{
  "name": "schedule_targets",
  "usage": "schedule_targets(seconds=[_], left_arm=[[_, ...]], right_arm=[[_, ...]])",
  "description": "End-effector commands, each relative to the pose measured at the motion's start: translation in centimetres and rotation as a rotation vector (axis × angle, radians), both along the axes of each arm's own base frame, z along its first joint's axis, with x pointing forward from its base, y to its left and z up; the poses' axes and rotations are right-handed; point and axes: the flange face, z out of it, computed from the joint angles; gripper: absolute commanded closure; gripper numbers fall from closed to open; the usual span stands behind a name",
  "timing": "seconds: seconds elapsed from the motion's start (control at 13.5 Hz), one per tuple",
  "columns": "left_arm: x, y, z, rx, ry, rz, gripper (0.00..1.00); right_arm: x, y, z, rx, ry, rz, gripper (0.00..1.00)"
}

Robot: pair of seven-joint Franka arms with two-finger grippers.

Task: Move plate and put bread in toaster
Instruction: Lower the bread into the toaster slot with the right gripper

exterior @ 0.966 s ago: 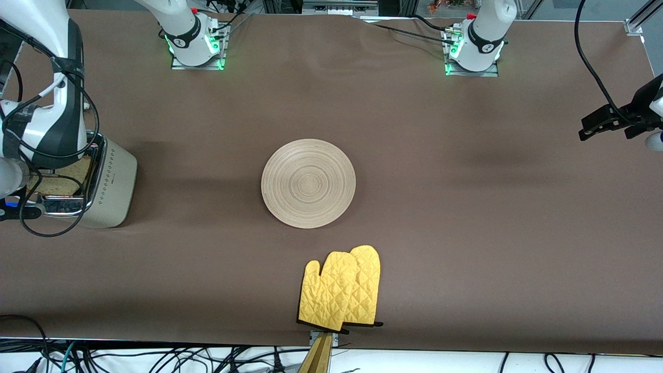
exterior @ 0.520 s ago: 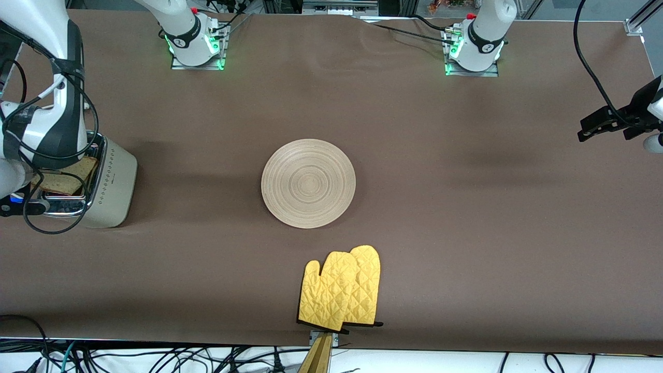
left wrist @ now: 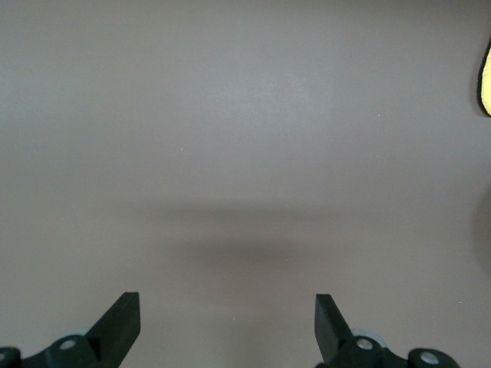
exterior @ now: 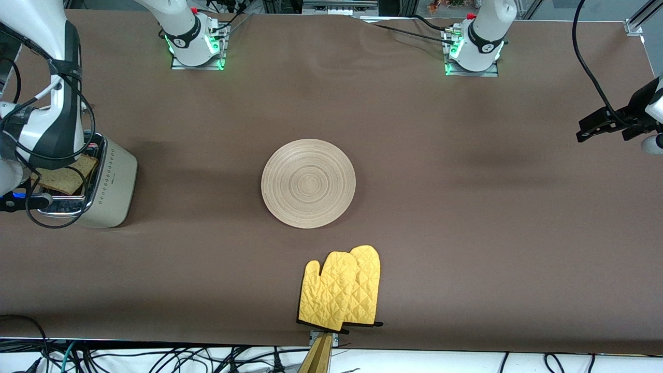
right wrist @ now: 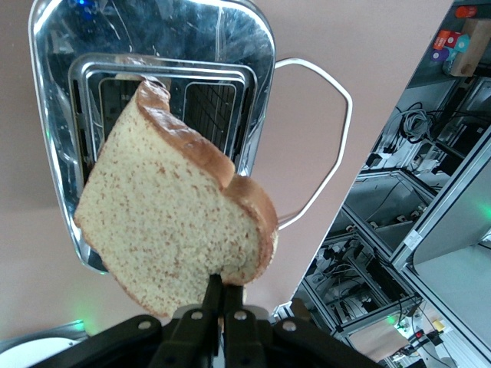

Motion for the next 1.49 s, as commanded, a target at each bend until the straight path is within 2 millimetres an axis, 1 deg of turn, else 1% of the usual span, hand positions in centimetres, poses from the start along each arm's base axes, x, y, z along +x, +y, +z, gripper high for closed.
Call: schedule_targets(seconds=[0.0,0.45,0.67,0.82,1.04,1.41], left_arm=[[0.4,0.0,0.3,-0.02,-0.004,-0.002,0.0],[0.5,-0.1,0.1,-0.019,-0.001,-0.002,0.0],[0.5,-0.1,0.1,-0.019,-0.001,-0.002,0.0],[0.5,-0.1,0.1,-0.019,-0.001,-0.002,0.0],[0.5,-0.1,0.1,-0.02,-0.001,-0.003,0.0],[0.5,-0.1,0.1,-0.02,-0.001,-0.003,0.0]], right_arm=[[-0.5,-1.7,-0.1,0.061,0.031,0.027,1.0],[-0.3,-1.8,-0.4,0.064,0.035,0.041,1.0],[0.3,-1.6,-0.5,0.046,0.002,0.045,1.0],[0.7,-1.9,-0.5,0.033,-0.033,0.043,1.0],[1.2,-1.7,-1.4,-0.012,-0.081,-0.013,1.0],[1.3,-1.8,-1.3,-0.046,-0.121,-0.064,1.0]])
